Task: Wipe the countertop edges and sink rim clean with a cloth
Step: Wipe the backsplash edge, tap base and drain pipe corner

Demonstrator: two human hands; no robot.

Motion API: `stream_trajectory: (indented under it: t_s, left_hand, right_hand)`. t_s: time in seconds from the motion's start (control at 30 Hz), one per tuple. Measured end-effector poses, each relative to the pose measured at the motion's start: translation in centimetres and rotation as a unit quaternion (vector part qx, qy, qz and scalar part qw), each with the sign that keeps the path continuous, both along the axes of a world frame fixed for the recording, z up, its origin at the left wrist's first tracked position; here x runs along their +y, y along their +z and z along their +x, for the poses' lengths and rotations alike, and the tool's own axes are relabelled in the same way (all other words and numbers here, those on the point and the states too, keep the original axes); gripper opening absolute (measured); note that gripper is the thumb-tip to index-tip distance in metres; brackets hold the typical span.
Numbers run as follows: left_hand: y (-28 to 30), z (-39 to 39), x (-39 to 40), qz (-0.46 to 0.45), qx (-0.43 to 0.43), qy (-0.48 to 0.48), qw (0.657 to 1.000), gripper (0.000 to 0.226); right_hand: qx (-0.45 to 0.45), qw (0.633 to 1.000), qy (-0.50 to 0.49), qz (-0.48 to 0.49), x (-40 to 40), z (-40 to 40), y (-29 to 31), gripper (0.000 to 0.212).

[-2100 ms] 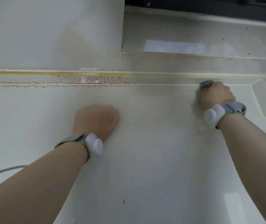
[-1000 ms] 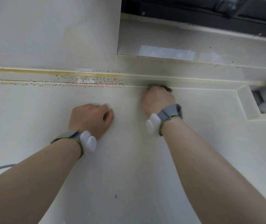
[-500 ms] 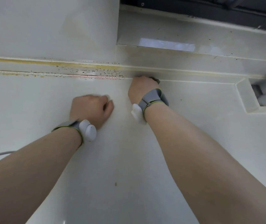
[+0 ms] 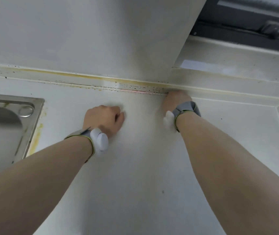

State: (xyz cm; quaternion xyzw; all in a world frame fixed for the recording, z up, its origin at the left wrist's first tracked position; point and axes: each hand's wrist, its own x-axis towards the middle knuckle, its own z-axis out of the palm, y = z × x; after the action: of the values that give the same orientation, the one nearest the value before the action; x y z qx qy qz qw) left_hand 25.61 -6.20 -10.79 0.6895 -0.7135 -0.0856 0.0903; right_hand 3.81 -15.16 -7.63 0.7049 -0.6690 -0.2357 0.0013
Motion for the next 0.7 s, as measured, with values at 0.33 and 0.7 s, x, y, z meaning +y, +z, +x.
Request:
stream_trajectory:
  t_s: [0.33,0.7]
  left_hand:
    - [-2.4,8.1,1.8,-0.034,-0.043,0.042,0.998,0.044]
    - [-3.2,8.4,1.5,-0.080,-0.036,-0.013,0.996,0.036]
  right_hand:
    - [-0.121,0.992,0.041,0.000,1.6,13.7,-2.0,0.039]
    - [-0.072,0.934,-0.281,-0.209,2.2,1.1,-3.1,0.038]
